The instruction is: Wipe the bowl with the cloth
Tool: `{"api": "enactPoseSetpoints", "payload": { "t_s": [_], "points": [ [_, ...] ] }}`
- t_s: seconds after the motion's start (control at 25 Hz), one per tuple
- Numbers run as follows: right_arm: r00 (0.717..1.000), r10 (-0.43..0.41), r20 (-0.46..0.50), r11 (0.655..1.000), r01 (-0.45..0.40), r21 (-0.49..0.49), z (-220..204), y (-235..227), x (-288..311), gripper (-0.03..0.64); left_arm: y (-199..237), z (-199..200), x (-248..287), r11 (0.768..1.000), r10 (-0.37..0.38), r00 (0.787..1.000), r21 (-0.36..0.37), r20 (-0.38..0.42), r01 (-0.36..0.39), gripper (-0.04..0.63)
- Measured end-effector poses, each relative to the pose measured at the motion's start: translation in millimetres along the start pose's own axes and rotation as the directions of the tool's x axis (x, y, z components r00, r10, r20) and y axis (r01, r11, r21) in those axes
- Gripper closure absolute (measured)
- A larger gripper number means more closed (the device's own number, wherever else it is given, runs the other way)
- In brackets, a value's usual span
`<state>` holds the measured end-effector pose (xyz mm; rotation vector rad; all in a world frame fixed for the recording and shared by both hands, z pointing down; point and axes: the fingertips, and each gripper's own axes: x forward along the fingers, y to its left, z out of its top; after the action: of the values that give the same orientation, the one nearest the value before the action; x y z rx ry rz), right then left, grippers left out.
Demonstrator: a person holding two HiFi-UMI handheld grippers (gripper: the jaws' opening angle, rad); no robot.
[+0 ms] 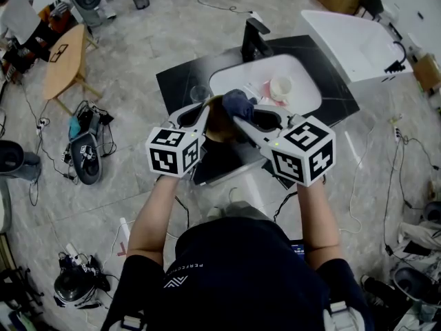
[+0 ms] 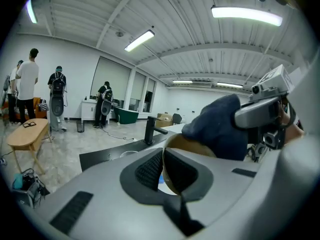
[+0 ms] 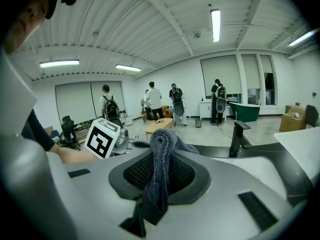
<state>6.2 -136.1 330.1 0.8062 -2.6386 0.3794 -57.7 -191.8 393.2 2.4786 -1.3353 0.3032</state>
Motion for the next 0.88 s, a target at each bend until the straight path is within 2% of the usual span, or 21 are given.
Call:
{"api": "enactPoseSetpoints", "payload": {
  "t_s": [0.12,0.2,0.36,0.56,0.88],
  "points": [
    [0.993,0.076,0.092,0.993,-0.083,0.078,15.8,13.1,-5.0,0.535,1.1,5.1,-1.6,1.0,0.02,1.0,0.007,0.015,-0.02,0.577],
    [0.987,0.095,0.132,0.984,-0.113,0.139,20.8,13.9,-3.0,0.535,1.2,11.2,-3.3,0.999,0.033,0.999,0.025,0.032,-0.034,0.578],
    [0.997,0.032,0.076,0.976,-0.048,0.214,0.4,-6.0,11.3,0.534,-4.6,21.2,-3.9,0.994,0.05,0.997,0.097,0.062,-0.056,0.577],
    [0.999,-0.053,-0.001,0.964,0.052,0.261,-24.7,-22.3,27.8,0.535,-24.7,25.6,-7.3,0.988,0.004,0.998,0.156,0.061,-0.013,0.577],
    [0.988,-0.115,-0.104,0.97,0.135,0.201,-40.2,-26.6,39.2,0.534,-43.2,27.8,-6.2,0.956,-0.002,0.999,0.293,0.046,-0.011,0.575]
  ]
}}
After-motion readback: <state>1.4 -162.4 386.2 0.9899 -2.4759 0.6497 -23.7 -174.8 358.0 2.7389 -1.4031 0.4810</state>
